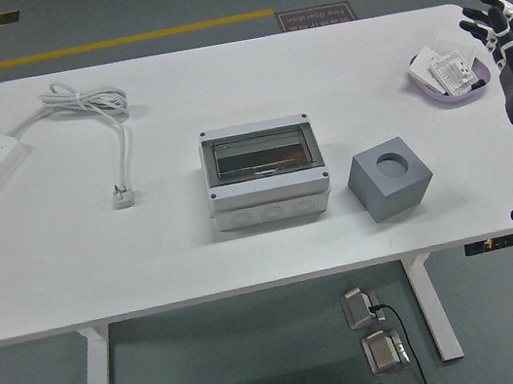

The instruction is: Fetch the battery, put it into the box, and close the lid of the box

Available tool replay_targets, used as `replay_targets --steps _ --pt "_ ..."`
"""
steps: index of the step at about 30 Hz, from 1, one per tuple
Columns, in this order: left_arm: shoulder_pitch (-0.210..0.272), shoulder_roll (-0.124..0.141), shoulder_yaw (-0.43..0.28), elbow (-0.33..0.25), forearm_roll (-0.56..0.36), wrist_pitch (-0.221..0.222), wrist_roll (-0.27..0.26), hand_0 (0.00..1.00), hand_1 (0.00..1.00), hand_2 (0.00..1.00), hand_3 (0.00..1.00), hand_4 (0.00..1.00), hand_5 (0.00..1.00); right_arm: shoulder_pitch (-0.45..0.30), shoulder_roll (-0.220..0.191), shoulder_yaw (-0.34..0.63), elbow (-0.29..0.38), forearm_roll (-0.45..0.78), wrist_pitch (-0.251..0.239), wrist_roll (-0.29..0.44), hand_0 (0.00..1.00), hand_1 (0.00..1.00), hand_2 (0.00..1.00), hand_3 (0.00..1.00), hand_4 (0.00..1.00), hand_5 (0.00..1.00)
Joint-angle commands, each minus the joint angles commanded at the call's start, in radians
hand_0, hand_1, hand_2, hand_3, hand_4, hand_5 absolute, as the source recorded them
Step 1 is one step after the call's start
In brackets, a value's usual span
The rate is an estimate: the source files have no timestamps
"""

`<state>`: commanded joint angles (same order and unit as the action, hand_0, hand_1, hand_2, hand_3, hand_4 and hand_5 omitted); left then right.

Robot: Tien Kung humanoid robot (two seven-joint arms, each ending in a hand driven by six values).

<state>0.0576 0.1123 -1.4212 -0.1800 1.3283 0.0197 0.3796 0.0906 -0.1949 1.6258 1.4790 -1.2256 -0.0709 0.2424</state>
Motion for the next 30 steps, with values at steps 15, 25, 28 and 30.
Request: replay_targets --steps 15,25,28,30 --pt "-0.012 0.019 -0.001 0.000 0.046 -0.010 -0.013 0.608 0.638 0.623 0.625 0.776 0.112 -0.012 0.012 0.075 -0.020 -0.047 -0.009 -0.008 0.921 0.777 0.793 0.858 0.998 0.939" --pt "-0.014 -0.004 0.008 0.000 0.055 -0.012 -0.024 0.609 0.638 0.614 0.628 0.772 0.116 -0.018 0.014 0.133 -0.043 -0.054 -0.122 -0.029 0.906 0.760 0.758 0.806 0.998 0.961" --pt "-0.011 -0.009 0.002 0.000 0.053 -0.010 -0.025 0.609 0.638 0.614 0.628 0.772 0.116 -0.025 0.019 0.118 -0.053 0.029 -0.187 0.024 0.906 0.760 0.758 0.806 0.998 0.961" --pt "-0.011 -0.011 -0.001 0.000 0.051 -0.008 -0.026 0.611 0.638 0.610 0.632 0.771 0.120 -0.028 0.024 0.091 -0.056 0.094 -0.210 0.063 0.884 0.746 0.747 0.768 0.967 0.934"
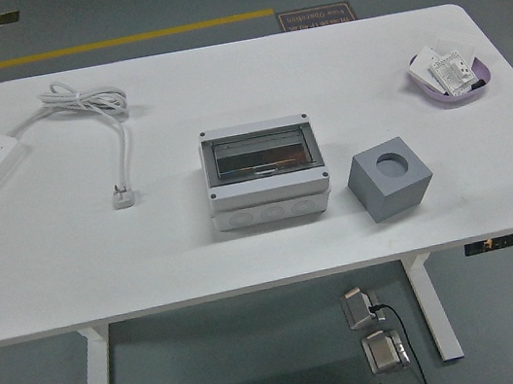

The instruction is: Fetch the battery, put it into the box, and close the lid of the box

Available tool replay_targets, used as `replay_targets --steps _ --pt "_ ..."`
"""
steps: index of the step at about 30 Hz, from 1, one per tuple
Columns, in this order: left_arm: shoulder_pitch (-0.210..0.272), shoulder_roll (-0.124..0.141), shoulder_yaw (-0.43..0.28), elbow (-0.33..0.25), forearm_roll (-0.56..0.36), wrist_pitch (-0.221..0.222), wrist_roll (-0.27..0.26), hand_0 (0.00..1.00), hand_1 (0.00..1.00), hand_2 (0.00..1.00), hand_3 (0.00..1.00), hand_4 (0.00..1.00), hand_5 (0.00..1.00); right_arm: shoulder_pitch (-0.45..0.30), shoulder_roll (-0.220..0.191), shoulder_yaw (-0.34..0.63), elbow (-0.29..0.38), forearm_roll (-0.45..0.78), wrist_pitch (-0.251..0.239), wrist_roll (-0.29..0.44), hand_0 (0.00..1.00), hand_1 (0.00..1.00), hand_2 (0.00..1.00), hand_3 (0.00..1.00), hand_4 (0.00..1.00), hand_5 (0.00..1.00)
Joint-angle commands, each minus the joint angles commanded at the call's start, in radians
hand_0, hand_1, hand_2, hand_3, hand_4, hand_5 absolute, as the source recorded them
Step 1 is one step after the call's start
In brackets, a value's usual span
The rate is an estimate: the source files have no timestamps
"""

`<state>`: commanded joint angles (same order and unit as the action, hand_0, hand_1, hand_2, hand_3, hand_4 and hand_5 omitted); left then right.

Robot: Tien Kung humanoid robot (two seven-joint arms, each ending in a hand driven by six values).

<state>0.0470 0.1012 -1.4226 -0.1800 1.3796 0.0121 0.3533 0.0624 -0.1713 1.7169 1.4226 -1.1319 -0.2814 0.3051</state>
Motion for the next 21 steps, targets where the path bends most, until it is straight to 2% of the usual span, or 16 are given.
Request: replay_targets --steps 2,5,6,11,12,16,19,21 --pt "0.001 -0.003 -0.004 0.000 -0.001 0.002 0.000 0.611 0.638 0.610 0.632 0.771 0.120 0.001 0.004 -0.044 0.004 0.082 0.021 0.043 0.884 0.746 0.747 0.768 0.967 0.934" --pt "0.004 -0.008 -0.002 0.000 -0.006 0.002 0.001 0.611 0.638 0.610 0.632 0.771 0.120 0.010 0.005 -0.102 0.019 0.183 0.079 0.053 0.884 0.746 0.747 0.768 0.967 0.934" --pt "0.006 -0.010 -0.001 0.000 -0.008 0.002 0.003 0.612 0.637 0.610 0.632 0.769 0.120 0.015 0.004 -0.127 0.027 0.224 0.109 0.050 0.797 0.714 0.719 0.725 0.844 0.832" --pt "0.012 -0.015 0.008 0.000 -0.015 0.001 0.006 0.612 0.637 0.610 0.632 0.769 0.120 0.030 -0.014 -0.189 0.043 0.364 0.243 -0.027 0.797 0.714 0.719 0.725 0.844 0.832" --pt "0.012 -0.015 0.009 0.000 -0.016 0.002 0.007 0.612 0.637 0.609 0.632 0.768 0.123 0.030 -0.024 -0.180 0.044 0.373 0.277 -0.056 0.746 0.686 0.693 0.692 0.826 0.810" --pt "0.011 -0.011 0.011 0.000 -0.022 0.006 0.004 0.612 0.637 0.609 0.632 0.768 0.123 0.036 -0.064 -0.099 0.085 0.247 0.363 -0.182 0.746 0.686 0.693 0.692 0.826 0.810" --pt "0.011 -0.010 0.011 0.000 -0.022 0.008 0.004 0.611 0.637 0.608 0.632 0.769 0.122 0.054 -0.084 -0.031 0.133 0.133 0.383 -0.289 0.734 0.679 0.694 0.714 0.830 0.800" --pt "0.012 -0.011 0.010 0.000 -0.021 0.008 0.005 0.611 0.637 0.608 0.632 0.769 0.122 0.070 -0.085 0.015 0.159 0.049 0.376 -0.363 0.734 0.679 0.694 0.714 0.830 0.800"
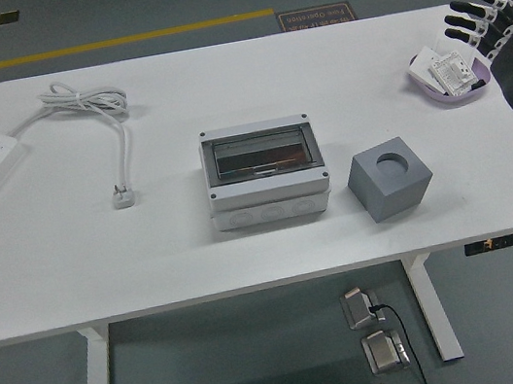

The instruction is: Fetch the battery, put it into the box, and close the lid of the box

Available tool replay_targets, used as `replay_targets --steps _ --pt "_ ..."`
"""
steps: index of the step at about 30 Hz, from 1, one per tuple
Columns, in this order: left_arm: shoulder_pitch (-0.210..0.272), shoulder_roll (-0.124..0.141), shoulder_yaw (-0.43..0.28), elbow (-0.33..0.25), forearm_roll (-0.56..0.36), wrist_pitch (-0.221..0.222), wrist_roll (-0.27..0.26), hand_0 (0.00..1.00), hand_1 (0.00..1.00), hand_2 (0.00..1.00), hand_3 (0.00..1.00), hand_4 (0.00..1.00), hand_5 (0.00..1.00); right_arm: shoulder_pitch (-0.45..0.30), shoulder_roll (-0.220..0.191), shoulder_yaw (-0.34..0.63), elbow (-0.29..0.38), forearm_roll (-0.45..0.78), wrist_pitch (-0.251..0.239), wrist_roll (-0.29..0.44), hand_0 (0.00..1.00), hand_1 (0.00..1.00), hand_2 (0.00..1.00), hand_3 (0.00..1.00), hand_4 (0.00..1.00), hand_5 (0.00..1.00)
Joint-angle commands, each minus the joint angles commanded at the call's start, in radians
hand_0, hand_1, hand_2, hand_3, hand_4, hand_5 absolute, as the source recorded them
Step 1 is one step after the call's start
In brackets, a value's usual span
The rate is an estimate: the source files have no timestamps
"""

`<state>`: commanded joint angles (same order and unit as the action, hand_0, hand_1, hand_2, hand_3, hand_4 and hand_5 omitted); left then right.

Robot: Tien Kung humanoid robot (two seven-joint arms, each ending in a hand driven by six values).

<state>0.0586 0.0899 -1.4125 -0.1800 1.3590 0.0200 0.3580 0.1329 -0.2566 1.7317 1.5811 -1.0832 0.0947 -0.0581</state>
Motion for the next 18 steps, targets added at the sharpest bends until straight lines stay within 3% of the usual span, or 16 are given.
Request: replay_targets --steps 5,8,9,13,15,18 --pt "-0.001 -0.003 -0.004 0.000 0.005 0.000 0.002 0.610 0.636 0.607 0.632 0.767 0.124 0.021 0.019 0.057 -0.005 -0.189 -0.112 -0.106 0.740 0.674 0.717 0.734 0.821 0.795" --pt "-0.001 -0.004 -0.006 0.000 0.007 0.000 0.002 0.610 0.636 0.607 0.632 0.767 0.124 0.021 0.037 0.060 -0.036 -0.303 -0.205 -0.053 0.740 0.674 0.717 0.734 0.821 0.795" --pt "-0.001 -0.006 -0.007 0.000 0.007 0.000 0.002 0.610 0.635 0.608 0.632 0.767 0.125 0.019 0.043 0.060 -0.050 -0.345 -0.237 -0.026 0.757 0.682 0.716 0.715 0.785 0.697" --pt "0.001 -0.011 -0.007 0.000 0.010 -0.002 0.003 0.610 0.635 0.608 0.632 0.767 0.125 0.008 0.053 0.038 -0.102 -0.405 -0.333 0.100 0.757 0.682 0.716 0.715 0.785 0.697" --pt "0.002 -0.013 -0.006 0.000 0.009 -0.002 0.004 0.609 0.636 0.607 0.631 0.766 0.126 0.001 0.055 0.015 -0.120 -0.348 -0.345 0.165 0.773 0.700 0.740 0.738 0.803 0.738" --pt "0.004 -0.015 -0.004 0.000 0.008 -0.002 0.004 0.609 0.636 0.607 0.631 0.766 0.126 -0.007 0.058 -0.032 -0.136 -0.229 -0.288 0.258 0.773 0.700 0.740 0.738 0.803 0.738"
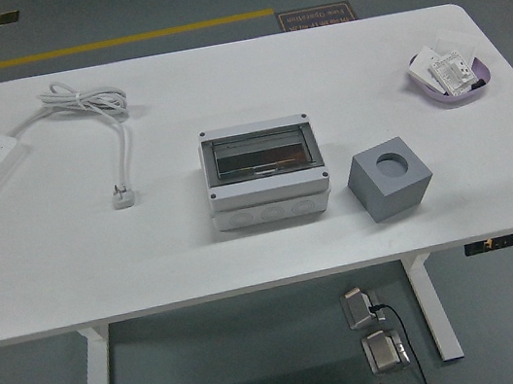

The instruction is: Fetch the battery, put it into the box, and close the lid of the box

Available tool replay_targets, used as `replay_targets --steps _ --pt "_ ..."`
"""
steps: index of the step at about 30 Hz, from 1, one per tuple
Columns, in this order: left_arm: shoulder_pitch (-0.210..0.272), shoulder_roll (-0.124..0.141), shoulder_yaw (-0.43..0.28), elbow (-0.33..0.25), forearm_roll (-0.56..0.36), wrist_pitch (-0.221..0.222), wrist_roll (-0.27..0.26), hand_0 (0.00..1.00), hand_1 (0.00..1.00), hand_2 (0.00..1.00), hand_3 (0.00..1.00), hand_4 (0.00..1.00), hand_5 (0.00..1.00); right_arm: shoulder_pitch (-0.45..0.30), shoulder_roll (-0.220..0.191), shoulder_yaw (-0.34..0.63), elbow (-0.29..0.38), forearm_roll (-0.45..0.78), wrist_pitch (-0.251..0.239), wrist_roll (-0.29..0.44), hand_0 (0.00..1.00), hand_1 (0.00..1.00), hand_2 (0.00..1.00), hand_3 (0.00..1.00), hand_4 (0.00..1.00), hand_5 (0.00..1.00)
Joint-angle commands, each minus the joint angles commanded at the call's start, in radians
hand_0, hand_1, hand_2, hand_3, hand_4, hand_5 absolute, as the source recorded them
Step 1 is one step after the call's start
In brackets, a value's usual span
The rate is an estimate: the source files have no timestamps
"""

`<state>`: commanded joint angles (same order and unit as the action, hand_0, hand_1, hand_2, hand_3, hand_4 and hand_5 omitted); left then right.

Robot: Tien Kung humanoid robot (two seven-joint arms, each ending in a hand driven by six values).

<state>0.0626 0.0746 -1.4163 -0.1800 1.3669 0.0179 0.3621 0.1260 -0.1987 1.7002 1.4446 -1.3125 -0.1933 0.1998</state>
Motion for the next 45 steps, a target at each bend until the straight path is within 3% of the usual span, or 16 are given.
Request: replay_targets --steps 2,3,5,8,9,12,15,21,25,32,33,35,38,39,44,45 --pt "0.001 -0.001 0.002 0.000 -0.001 0.000 0.001 0.609 0.636 0.607 0.631 0.766 0.126 -0.004 -0.007 -0.022 -0.002 0.078 0.052 0.004 0.773 0.700 0.740 0.738 0.803 0.738" --pt "0.001 -0.001 0.002 0.000 -0.002 0.001 0.001 0.608 0.635 0.606 0.630 0.765 0.127 -0.006 -0.014 -0.026 0.000 0.117 0.079 -0.019 0.778 0.705 0.738 0.748 0.806 0.790" --pt "0.002 0.000 0.003 0.000 -0.002 0.001 0.001 0.608 0.635 0.606 0.630 0.765 0.127 -0.010 -0.032 -0.018 0.014 0.154 0.127 -0.080 0.778 0.705 0.738 0.748 0.806 0.790" --pt "0.002 0.001 0.004 0.000 -0.006 0.003 0.000 0.608 0.635 0.606 0.630 0.765 0.127 -0.013 -0.049 0.014 0.048 0.095 0.172 -0.179 0.778 0.705 0.738 0.748 0.806 0.790" --pt "0.003 0.001 0.004 0.000 -0.006 0.003 0.000 0.608 0.634 0.606 0.630 0.765 0.128 -0.012 -0.052 0.033 0.065 0.066 0.176 -0.217 0.740 0.683 0.704 0.730 0.835 0.857" --pt "0.002 -0.001 0.004 0.000 -0.006 0.002 0.000 0.608 0.634 0.606 0.630 0.765 0.128 -0.006 -0.056 0.094 0.125 -0.049 0.177 -0.322 0.740 0.683 0.704 0.730 0.835 0.857" --pt "0.002 -0.001 0.003 0.000 -0.004 0.002 0.000 0.607 0.634 0.606 0.631 0.764 0.128 -0.004 -0.058 0.118 0.153 -0.152 0.146 -0.360 0.747 0.679 0.716 0.781 0.813 0.813" --pt "0.001 -0.004 0.000 0.000 -0.001 0.001 0.000 0.607 0.634 0.606 0.630 0.764 0.128 0.000 -0.039 0.127 0.148 -0.276 0.077 -0.245 0.744 0.677 0.712 0.779 0.807 0.811" --pt "0.000 -0.003 -0.002 0.000 0.001 0.001 0.002 0.607 0.634 0.606 0.630 0.764 0.128 -0.003 -0.026 0.110 0.110 -0.197 0.056 -0.140 0.744 0.677 0.712 0.779 0.807 0.811" --pt "-0.004 -0.003 -0.004 0.000 0.004 0.000 0.004 0.607 0.633 0.607 0.630 0.763 0.128 -0.010 0.001 0.011 0.014 0.064 0.036 0.085 0.761 0.686 0.713 0.748 0.807 0.811" --pt "-0.005 -0.004 -0.005 0.000 0.005 0.000 0.004 0.608 0.633 0.606 0.630 0.762 0.127 -0.011 0.006 0.003 0.006 0.098 0.032 0.111 0.766 0.686 0.695 0.702 0.898 0.910" --pt "-0.007 -0.004 -0.005 0.000 0.006 0.000 0.004 0.608 0.633 0.606 0.630 0.762 0.127 -0.012 0.012 -0.007 -0.002 0.164 0.010 0.142 0.766 0.686 0.695 0.702 0.898 0.910" --pt "-0.008 -0.003 -0.007 0.000 0.010 0.000 0.005 0.608 0.633 0.606 0.630 0.762 0.127 -0.009 0.010 -0.010 0.005 0.218 -0.051 0.072 0.766 0.686 0.695 0.702 0.898 0.910" --pt "-0.008 -0.002 -0.008 0.000 0.012 -0.001 0.006 0.607 0.633 0.606 0.630 0.762 0.128 -0.006 0.006 -0.004 0.010 0.192 -0.076 0.035 0.743 0.675 0.675 0.692 0.940 0.998" --pt "-0.008 0.001 -0.011 0.000 0.016 0.000 0.007 0.607 0.633 0.606 0.630 0.762 0.128 -0.001 -0.001 0.017 0.022 0.081 -0.126 -0.145 0.743 0.675 0.675 0.692 0.940 0.998" --pt "-0.008 0.002 -0.011 0.000 0.016 -0.001 0.008 0.607 0.633 0.606 0.630 0.762 0.129 -0.001 0.001 0.020 0.026 0.068 -0.123 -0.170 0.727 0.644 0.656 0.668 0.858 0.998"
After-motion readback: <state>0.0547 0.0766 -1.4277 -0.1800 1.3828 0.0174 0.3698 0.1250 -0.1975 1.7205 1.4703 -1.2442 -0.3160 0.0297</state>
